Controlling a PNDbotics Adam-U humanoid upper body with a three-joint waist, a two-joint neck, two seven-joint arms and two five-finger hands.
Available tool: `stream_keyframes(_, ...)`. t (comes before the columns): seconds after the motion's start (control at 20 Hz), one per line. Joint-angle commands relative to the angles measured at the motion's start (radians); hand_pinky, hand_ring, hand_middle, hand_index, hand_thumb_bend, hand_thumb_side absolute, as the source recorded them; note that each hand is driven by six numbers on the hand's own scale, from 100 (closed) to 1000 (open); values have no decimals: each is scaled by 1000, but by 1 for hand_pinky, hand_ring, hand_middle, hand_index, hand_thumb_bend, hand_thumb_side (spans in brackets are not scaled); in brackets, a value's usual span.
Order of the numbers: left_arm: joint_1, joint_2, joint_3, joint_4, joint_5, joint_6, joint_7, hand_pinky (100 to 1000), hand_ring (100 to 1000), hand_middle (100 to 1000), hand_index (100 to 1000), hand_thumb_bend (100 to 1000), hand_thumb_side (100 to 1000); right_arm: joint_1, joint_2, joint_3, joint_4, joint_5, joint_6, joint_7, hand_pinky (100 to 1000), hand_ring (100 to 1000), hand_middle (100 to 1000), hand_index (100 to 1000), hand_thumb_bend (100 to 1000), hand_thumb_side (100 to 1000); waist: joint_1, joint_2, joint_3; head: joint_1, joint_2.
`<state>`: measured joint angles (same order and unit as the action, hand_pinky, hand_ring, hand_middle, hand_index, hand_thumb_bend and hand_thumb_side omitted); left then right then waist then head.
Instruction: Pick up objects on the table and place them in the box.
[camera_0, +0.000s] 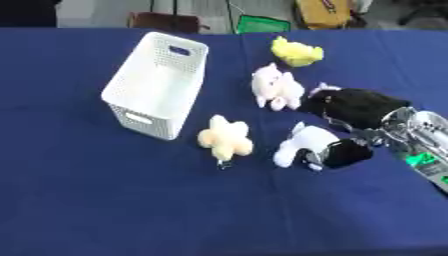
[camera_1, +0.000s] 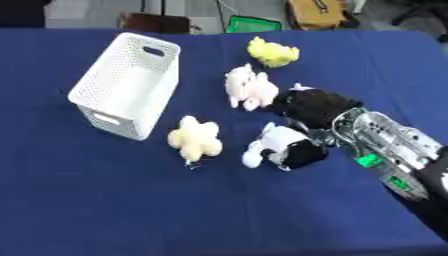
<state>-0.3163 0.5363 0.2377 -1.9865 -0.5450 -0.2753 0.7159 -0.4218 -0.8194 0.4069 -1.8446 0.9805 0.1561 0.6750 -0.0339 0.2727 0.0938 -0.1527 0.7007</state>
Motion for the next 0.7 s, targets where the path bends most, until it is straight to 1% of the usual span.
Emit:
stream_keyframes(0.05,-12,12,11,-13,4,-3,5,865,958,904,870,100,819,-8,-8,-16,31,8,-6,18,913,1000,941,998,477,770,3,-11,0,-5,-12)
stream_keyframes(0.2,-13,12,10,-13,4,-4,7,864,958,902,868,100,818,-12,-2,-15,49,-2,-14,36,913,1000,941,1000,481,770,2,-9,1,-5,-13)
stream_keyframes(0.25,-14,11,10,-13,4,-4,7,863,957,901,866,100,817,-14,0,-16,54,-2,-14,41,913,1000,937,1000,465,761,2,-9,1,-6,-13)
stream_keyframes(0.5,-14,10,10,-13,1,-5,12,861,956,900,864,100,815,-25,17,-15,91,-1,-12,53,913,1000,937,999,471,762,2,-8,1,-9,-17)
stream_keyframes(0.7,-15,8,10,-13,0,-7,16,859,954,898,861,100,810,-39,33,-9,139,3,-16,62,912,1000,933,995,470,757,2,-8,4,-14,-19)
